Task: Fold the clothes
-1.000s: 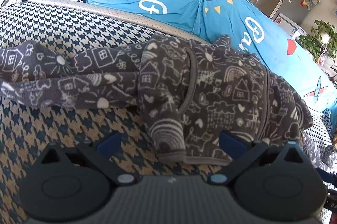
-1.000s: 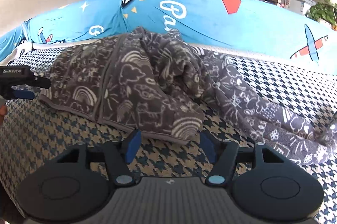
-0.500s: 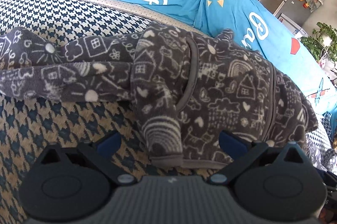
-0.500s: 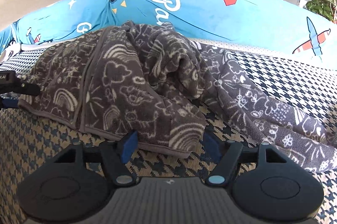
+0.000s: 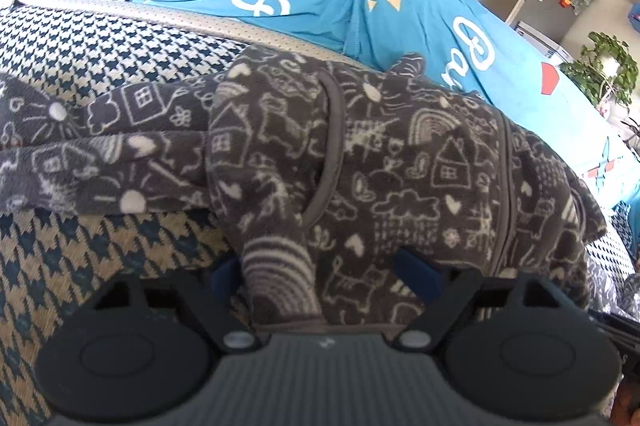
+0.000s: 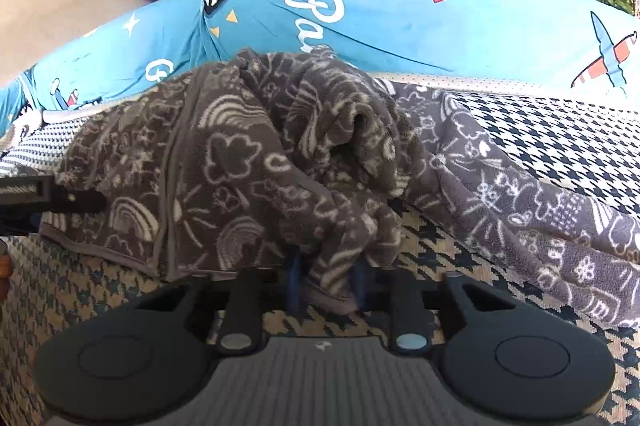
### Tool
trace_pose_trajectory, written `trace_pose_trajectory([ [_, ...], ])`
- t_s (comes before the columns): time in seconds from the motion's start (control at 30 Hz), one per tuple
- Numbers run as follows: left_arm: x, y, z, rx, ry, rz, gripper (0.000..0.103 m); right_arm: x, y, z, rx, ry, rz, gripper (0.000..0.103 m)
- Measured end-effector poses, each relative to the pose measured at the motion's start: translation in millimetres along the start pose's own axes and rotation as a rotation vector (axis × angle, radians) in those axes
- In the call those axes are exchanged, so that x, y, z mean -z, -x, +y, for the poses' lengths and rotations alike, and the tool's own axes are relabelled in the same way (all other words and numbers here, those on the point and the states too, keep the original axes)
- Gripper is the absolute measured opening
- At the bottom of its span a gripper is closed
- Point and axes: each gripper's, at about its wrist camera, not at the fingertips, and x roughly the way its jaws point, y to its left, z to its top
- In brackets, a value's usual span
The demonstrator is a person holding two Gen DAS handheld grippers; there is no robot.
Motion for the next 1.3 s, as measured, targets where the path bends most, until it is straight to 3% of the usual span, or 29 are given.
trace_pose_trajectory([
  [0.13, -3, 5, -2, 0.012, -0.002, -0.020, 0.034, -5, 7, -2, -0.023, -0.041, -0.032, 0.016],
  [0.2, -7, 13, -3, 0.020, -0.002, -0.041, 0.028, -9, 13, -4, -0.043, -0.072, -0.051, 0.015],
  [0.77, -30, 87, -9, 0.090, 0.001, -0.214, 0.027, -37, 100, 16, -0.294, -0.182, -0.279, 0.015],
  [0.97, -24, 109, 6, 0.101, 0.044, -0.235, 0.027, -40, 107, 2, -0.368, -0.317, -0.289, 0.015],
  [1.17, -10, 106, 5, 0.123, -0.003, -0.164, 0.031, -41, 100, -1, -0.278, -0.329, -0.275, 0.015],
  [1.3, 12, 99, -11, 0.097, -0.140, -0.131, 0.048, -41, 98, -4, -0.255, -0.342, -0.284, 0.015],
])
